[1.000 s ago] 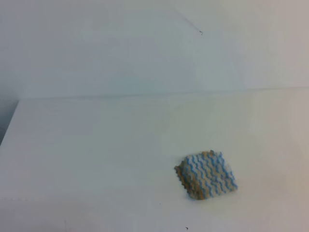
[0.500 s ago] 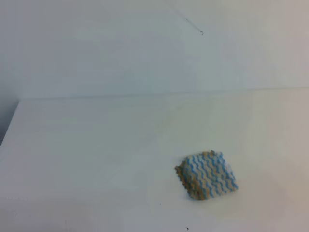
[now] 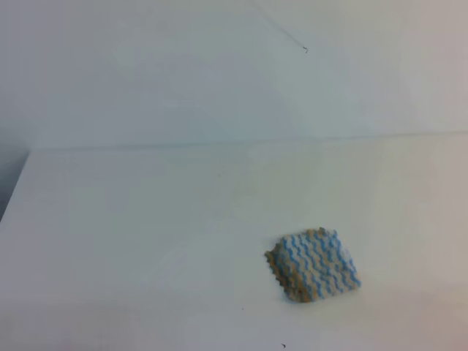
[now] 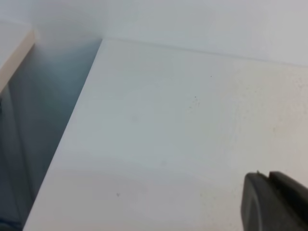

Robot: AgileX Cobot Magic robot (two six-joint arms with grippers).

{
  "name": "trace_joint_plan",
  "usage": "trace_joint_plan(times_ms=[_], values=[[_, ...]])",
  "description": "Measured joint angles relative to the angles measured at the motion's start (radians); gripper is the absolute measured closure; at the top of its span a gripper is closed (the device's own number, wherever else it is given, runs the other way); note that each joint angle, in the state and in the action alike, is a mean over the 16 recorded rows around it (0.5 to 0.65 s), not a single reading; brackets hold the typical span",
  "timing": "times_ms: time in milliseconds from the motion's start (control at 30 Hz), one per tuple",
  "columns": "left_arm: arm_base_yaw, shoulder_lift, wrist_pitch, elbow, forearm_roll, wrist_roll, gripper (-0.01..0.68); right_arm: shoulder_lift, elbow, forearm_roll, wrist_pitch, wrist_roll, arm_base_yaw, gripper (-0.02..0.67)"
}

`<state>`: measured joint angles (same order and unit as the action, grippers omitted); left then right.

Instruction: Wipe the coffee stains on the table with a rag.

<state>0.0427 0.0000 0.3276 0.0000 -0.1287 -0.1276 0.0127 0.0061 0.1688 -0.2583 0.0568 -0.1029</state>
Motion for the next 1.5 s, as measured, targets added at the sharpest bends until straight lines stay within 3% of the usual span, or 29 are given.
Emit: trace_joint_plan(times_ms=[1500], values=[[0.0, 0.0, -0.001, 0.0, 0.0, 0.0, 0.674, -0.002, 0.0, -0.009, -0.05, 0.009, 0.022, 0.653]])
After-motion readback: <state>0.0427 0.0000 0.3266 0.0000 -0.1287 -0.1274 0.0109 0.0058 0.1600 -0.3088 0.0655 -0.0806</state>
